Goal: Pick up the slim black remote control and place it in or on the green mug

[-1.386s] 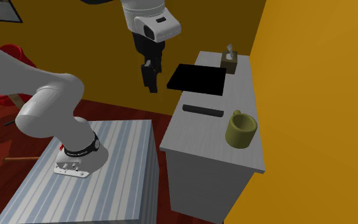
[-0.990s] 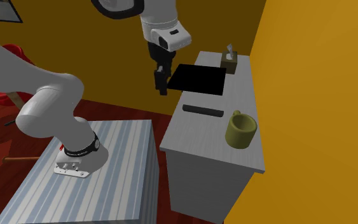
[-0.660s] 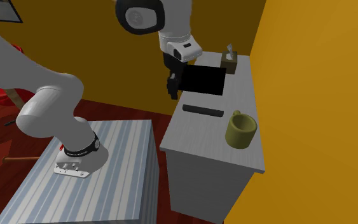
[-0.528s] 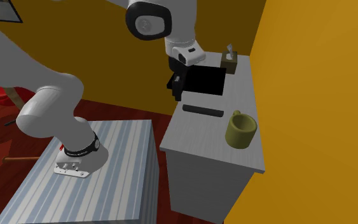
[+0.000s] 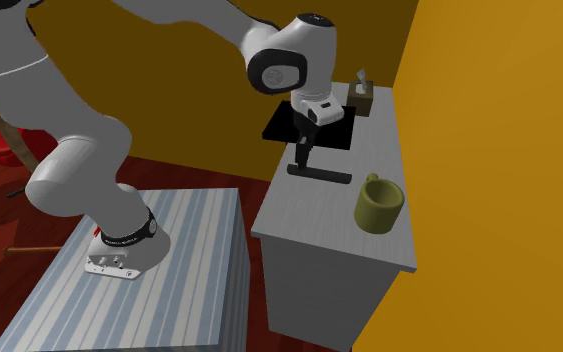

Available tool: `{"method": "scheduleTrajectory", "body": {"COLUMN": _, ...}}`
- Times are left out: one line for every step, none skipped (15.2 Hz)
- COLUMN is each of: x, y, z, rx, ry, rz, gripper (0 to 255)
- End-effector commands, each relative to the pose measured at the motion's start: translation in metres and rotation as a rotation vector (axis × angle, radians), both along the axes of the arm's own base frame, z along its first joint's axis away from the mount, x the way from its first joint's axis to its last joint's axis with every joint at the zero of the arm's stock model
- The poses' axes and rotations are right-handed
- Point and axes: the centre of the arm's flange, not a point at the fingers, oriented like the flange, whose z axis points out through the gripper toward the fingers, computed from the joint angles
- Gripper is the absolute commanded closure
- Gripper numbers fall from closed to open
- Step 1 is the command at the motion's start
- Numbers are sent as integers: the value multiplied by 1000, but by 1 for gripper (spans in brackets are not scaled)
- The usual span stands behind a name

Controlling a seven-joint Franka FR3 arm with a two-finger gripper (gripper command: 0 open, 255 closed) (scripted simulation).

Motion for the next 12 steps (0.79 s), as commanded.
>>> {"method": "scheduleTrajectory", "body": {"x": 14, "y": 13, "z": -16, "rx": -5, "ry": 2, "rz": -25, "gripper": 0}}
{"method": "scheduleTrajectory", "body": {"x": 22, "y": 19, "z": -26, "rx": -9, "ry": 4, "rz": -37, "gripper": 0}}
{"method": "scheduleTrajectory", "body": {"x": 26, "y": 22, "z": -31, "rx": -10, "ry": 5, "rz": -43, "gripper": 0}}
{"method": "scheduleTrajectory", "body": {"x": 26, "y": 22, "z": -36, "rx": -10, "ry": 5, "rz": -43, "gripper": 0}}
{"method": "scheduleTrajectory", "body": {"x": 26, "y": 22, "z": -41, "rx": -10, "ry": 5, "rz": -43, "gripper": 0}}
{"method": "scheduleTrajectory", "body": {"x": 27, "y": 23, "z": -46, "rx": -10, "ry": 5, "rz": -43, "gripper": 0}}
{"method": "scheduleTrajectory", "body": {"x": 27, "y": 23, "z": -52, "rx": -10, "ry": 5, "rz": -43, "gripper": 0}}
{"method": "scheduleTrajectory", "body": {"x": 27, "y": 24, "z": -57, "rx": -10, "ry": 5, "rz": -43, "gripper": 0}}
{"method": "scheduleTrajectory", "body": {"x": 27, "y": 24, "z": -62, "rx": -10, "ry": 5, "rz": -43, "gripper": 0}}
{"method": "scheduleTrajectory", "body": {"x": 27, "y": 24, "z": -67, "rx": -10, "ry": 5, "rz": -43, "gripper": 0}}
{"method": "scheduleTrajectory", "body": {"x": 27, "y": 25, "z": -70, "rx": -10, "ry": 5, "rz": -43, "gripper": 0}}
{"method": "scheduleTrajectory", "body": {"x": 27, "y": 25, "z": -70, "rx": -10, "ry": 5, "rz": -43, "gripper": 0}}
